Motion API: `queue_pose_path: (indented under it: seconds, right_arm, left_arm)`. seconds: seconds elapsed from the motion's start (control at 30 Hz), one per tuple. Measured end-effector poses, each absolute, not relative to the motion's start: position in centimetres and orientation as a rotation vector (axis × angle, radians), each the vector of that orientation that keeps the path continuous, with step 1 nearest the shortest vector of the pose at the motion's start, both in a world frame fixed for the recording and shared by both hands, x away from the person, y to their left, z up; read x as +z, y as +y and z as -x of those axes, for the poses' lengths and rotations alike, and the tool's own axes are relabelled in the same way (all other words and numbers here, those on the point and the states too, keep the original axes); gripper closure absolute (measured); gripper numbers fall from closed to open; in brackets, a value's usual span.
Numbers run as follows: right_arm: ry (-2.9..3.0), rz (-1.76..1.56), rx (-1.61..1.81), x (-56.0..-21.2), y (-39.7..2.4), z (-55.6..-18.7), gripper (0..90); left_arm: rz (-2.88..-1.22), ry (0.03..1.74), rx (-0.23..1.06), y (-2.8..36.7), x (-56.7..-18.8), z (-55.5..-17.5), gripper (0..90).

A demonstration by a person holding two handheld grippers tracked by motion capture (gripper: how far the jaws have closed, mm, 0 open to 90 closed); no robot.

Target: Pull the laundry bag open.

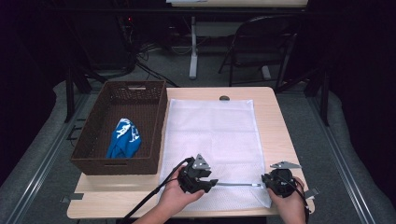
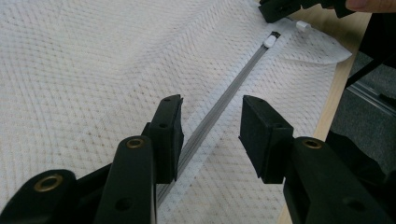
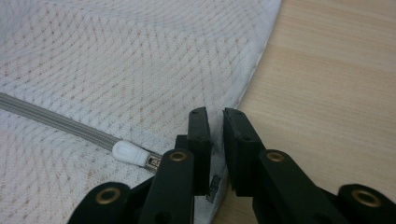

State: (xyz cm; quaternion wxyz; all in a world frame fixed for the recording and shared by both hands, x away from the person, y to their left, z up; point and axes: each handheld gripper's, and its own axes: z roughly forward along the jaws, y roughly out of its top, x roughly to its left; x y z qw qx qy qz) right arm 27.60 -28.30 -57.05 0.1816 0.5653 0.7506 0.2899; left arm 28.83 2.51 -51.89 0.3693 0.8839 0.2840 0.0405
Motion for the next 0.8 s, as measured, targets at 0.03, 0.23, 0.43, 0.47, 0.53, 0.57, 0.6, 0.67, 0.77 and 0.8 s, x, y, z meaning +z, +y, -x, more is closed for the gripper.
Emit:
queue_pose_path:
  seconds: [0.03,0.23,0.43,0.47,0.53,0.57,0.6,0.67,0.77,0.8]
  right_arm:
    - [2.119,-1.596,0.819,-57.1,-28.3,-27.6,81.9]
    - [2.123,-1.614,0.843,-57.1,-28.3,-27.7,88.5]
    - [2.122,-1.629,0.871,-57.0,-28.6,-27.8,89.9]
    - [2.116,-1.64,0.882,-56.7,-28.7,-27.8,89.9]
    - [2.111,-1.628,0.894,-56.5,-28.7,-27.8,89.9]
    - [2.115,-1.623,0.897,-56.3,-28.8,-27.8,90.0]
    - [2.118,-1.614,0.902,-56.0,-28.8,-27.8,90.0]
    - [2.13,-1.59,0.894,-55.2,-28.6,-27.9,90.0]
    - [2.139,-1.571,0.894,-54.7,-28.4,-27.9,90.0]
    - [2.15,-1.557,0.891,-53.9,-28.3,-28.1,90.0]
  left_arm:
    - [-2.269,0.729,0.104,2.5,-51.9,-28.8,59.0]
    - [-2.263,0.734,0.107,2.5,-51.9,-28.9,59.0]
    - [-2.254,0.735,0.114,2.6,-51.7,-28.9,59.1]
    - [-2.25,0.734,0.116,2.8,-51.6,-28.9,59.1]
    - [-2.25,0.734,0.119,2.8,-51.5,-28.9,59.1]
    - [-2.249,0.733,0.12,2.9,-51.4,-29.0,59.1]
    - [-2.25,0.732,0.128,3.0,-51.3,-29.0,59.1]
    - [-2.249,0.735,0.133,3.1,-51.0,-29.1,59.0]
    - [-2.248,0.737,0.144,3.2,-50.7,-29.1,59.0]
    - [-2.251,0.733,0.146,3.2,-50.6,-29.1,59.0]
